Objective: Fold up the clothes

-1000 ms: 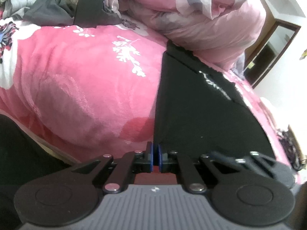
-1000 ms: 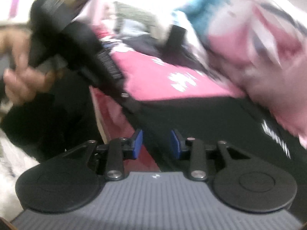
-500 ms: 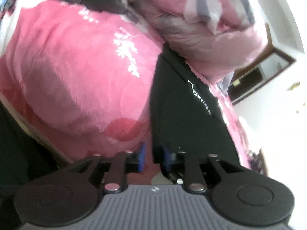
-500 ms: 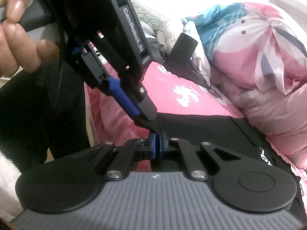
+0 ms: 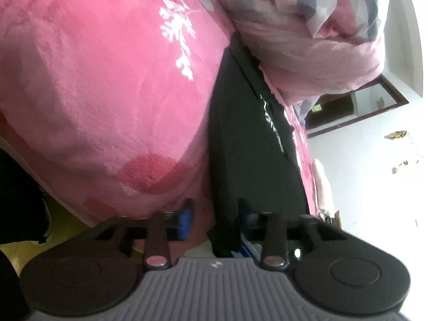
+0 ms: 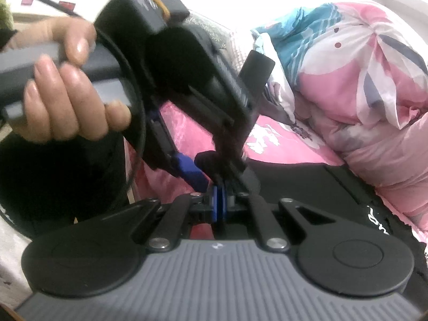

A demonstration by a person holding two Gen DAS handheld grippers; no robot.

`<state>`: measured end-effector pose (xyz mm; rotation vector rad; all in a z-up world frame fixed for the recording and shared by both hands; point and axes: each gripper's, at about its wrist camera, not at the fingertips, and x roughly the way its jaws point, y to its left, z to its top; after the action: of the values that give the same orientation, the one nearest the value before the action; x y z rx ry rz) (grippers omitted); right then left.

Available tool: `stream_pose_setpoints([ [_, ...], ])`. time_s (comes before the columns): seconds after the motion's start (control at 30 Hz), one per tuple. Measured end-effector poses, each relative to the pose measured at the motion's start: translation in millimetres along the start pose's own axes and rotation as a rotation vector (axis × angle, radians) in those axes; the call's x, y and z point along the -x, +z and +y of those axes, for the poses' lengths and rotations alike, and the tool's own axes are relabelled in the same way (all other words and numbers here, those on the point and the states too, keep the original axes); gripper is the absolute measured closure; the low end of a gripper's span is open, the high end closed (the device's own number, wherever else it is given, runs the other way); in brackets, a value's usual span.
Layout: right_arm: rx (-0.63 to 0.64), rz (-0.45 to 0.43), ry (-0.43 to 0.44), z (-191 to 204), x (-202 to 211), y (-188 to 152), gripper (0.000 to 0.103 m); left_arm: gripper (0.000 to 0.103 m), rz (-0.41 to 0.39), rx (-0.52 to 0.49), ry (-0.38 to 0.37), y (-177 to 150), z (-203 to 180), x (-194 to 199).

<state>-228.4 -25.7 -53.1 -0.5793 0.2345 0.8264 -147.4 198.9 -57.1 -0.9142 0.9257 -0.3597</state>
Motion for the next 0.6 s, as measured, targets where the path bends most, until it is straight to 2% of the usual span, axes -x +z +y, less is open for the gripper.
stream_pose_setpoints([
  [0.03,-0.011,0.002,0.007,-1,1,0,0.101,0.093,0.003,0.0,-0.01,0,-1,-2],
  [0.07,-0.026,0.003,0.013,-3,4,-1,0.101,0.095,0.004,-0.007,-0.009,0,-3,-5],
  [0.17,-0.084,0.005,0.033,-10,13,-4,0.098,0.096,0.0,-0.045,0.031,-2,-10,-10],
  [0.3,-0.315,0.059,0.013,-41,44,-19,0.09,0.097,-0.011,-0.089,0.064,-5,-15,-12],
  [0.4,-0.558,0.129,-0.086,-86,88,-43,0.082,0.097,-0.028,-0.213,0.151,-10,-25,-10],
  [0.5,-0.789,0.163,-0.232,-135,145,-74,0.073,0.097,-0.03,-0.365,0.251,-17,-38,-11],
  [0.6,-0.979,0.185,-0.388,-179,197,-109,0.062,0.097,-0.022,-0.437,0.289,-21,-44,-12],
])
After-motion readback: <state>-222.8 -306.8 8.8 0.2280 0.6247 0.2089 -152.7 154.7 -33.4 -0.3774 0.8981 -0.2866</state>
